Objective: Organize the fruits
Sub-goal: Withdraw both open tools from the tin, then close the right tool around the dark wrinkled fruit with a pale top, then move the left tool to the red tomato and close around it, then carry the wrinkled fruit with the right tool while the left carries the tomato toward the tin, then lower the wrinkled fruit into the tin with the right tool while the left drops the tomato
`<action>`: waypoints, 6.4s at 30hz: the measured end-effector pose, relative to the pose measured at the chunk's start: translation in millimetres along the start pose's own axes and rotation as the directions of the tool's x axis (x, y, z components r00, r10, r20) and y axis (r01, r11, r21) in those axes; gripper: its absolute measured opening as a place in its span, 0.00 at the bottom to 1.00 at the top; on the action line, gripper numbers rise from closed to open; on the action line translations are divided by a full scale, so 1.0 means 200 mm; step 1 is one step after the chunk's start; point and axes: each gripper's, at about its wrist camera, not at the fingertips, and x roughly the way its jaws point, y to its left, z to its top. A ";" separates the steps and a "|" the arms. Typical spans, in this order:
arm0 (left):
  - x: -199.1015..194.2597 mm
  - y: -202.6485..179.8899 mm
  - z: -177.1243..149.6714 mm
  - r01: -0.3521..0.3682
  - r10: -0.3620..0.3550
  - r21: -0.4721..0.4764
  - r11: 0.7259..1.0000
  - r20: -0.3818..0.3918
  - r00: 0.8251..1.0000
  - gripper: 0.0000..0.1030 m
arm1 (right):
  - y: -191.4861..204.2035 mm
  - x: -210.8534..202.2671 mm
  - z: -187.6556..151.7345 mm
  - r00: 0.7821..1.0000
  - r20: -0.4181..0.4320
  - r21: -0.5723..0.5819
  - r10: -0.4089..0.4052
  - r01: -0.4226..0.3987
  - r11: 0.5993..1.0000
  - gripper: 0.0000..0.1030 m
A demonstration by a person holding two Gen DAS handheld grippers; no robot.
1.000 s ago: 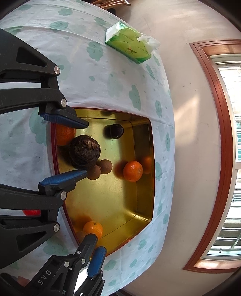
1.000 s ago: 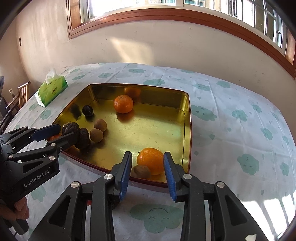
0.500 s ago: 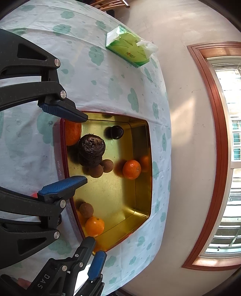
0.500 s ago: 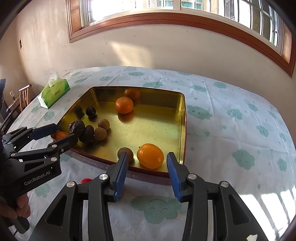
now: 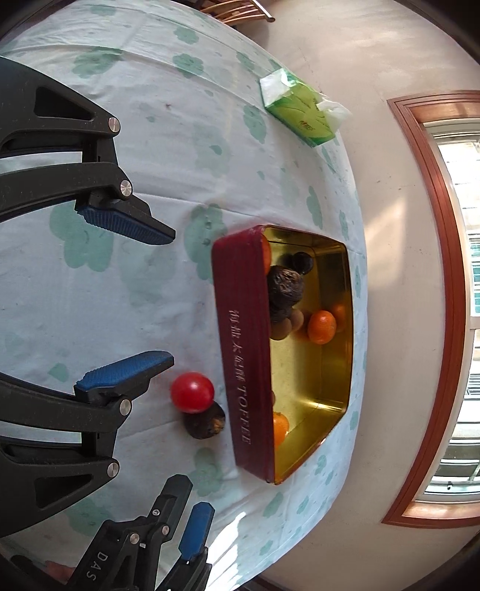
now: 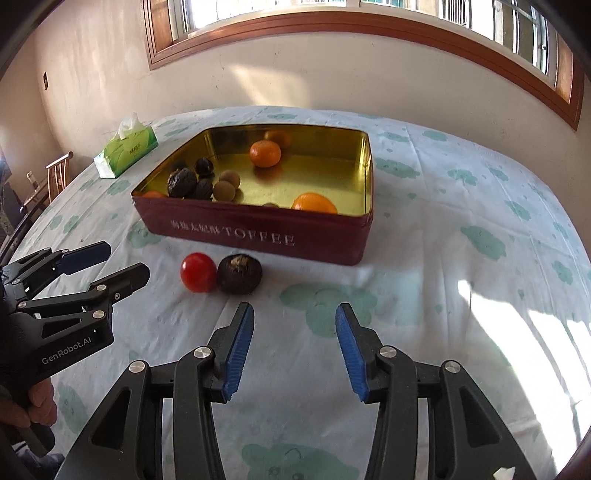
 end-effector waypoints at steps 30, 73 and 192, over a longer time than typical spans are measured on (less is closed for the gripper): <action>0.11 0.14 -0.04 -0.033 0.031 -0.071 0.997 -0.034 0.999 0.68 | 0.19 0.23 0.09 1.000 0.000 -0.081 -0.012 0.012 0.997 0.31; 0.16 -0.27 0.11 0.085 -0.084 0.039 0.996 -0.034 0.996 0.48 | -0.29 0.11 -0.04 0.993 0.003 0.080 -0.116 0.115 0.990 0.31; 0.15 0.05 0.46 0.018 -0.018 -0.018 1.000 0.044 0.999 0.30 | -0.05 0.15 0.40 0.998 0.062 -0.024 -0.023 0.024 0.999 0.30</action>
